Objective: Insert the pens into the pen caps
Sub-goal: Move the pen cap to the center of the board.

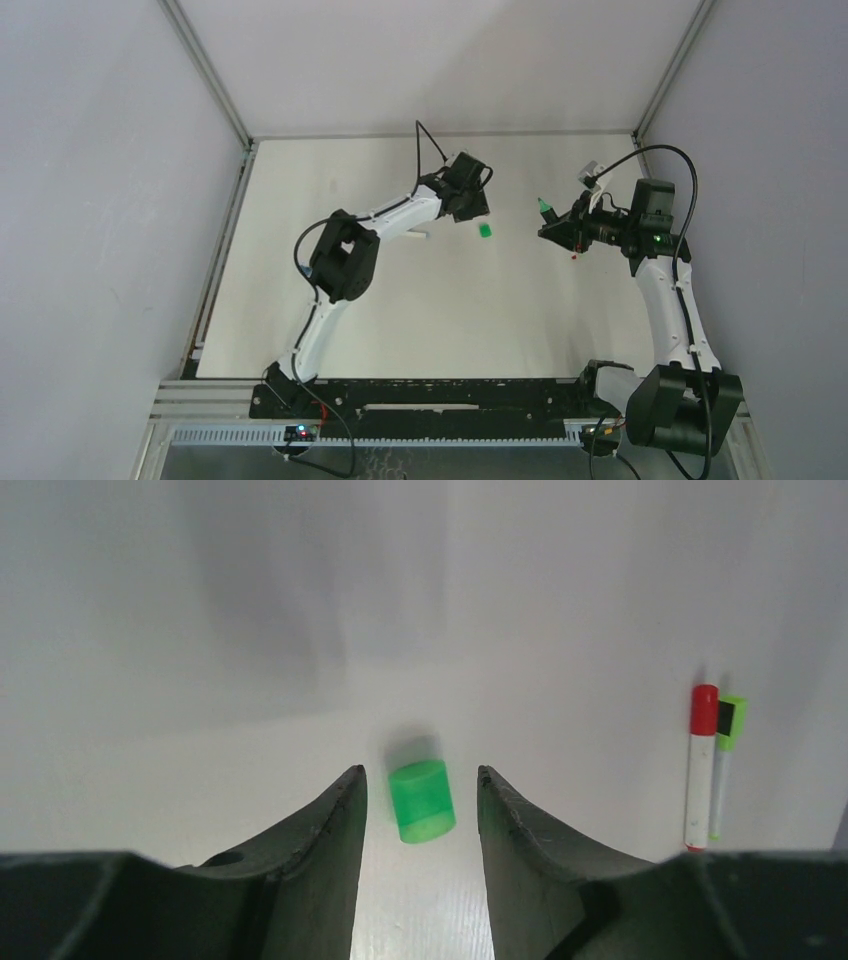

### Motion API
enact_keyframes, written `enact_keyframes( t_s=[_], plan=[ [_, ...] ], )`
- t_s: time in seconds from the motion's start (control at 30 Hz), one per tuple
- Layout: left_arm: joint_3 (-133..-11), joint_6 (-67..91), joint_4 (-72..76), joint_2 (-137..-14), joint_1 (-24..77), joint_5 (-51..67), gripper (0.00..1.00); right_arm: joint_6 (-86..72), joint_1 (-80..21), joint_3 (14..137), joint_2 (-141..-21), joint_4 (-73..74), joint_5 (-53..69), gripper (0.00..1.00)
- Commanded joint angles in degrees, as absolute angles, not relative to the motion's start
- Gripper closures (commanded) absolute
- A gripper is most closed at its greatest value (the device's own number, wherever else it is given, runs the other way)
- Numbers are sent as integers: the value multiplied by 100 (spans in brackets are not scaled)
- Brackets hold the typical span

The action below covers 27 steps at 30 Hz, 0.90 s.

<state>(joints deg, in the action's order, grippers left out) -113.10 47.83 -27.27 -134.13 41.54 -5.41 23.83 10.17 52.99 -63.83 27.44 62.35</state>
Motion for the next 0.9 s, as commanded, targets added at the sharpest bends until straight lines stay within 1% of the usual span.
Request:
enact_keyframes(
  t_s=[0.0, 0.23, 0.77, 0.87],
  plan=[
    [-11915, 4959, -3028, -13668, 4106, -404, 51, 2319, 1072, 5500, -6384, 2611, 6421, 100],
    [-12650, 5075, -3598, -14159, 4098, -483, 52, 2307, 1099, 5495, -6389, 2610, 6498, 100],
    [-12862, 5176, -4047, -14342, 4284, -512, 53, 2277, 1210, 5502, -6329, 2609, 6634, 100],
    [-12909, 5176, -4075, -14401, 4306, -442, 55, 2276, 1234, 5501, -6320, 2619, 6660, 100]
  ],
)
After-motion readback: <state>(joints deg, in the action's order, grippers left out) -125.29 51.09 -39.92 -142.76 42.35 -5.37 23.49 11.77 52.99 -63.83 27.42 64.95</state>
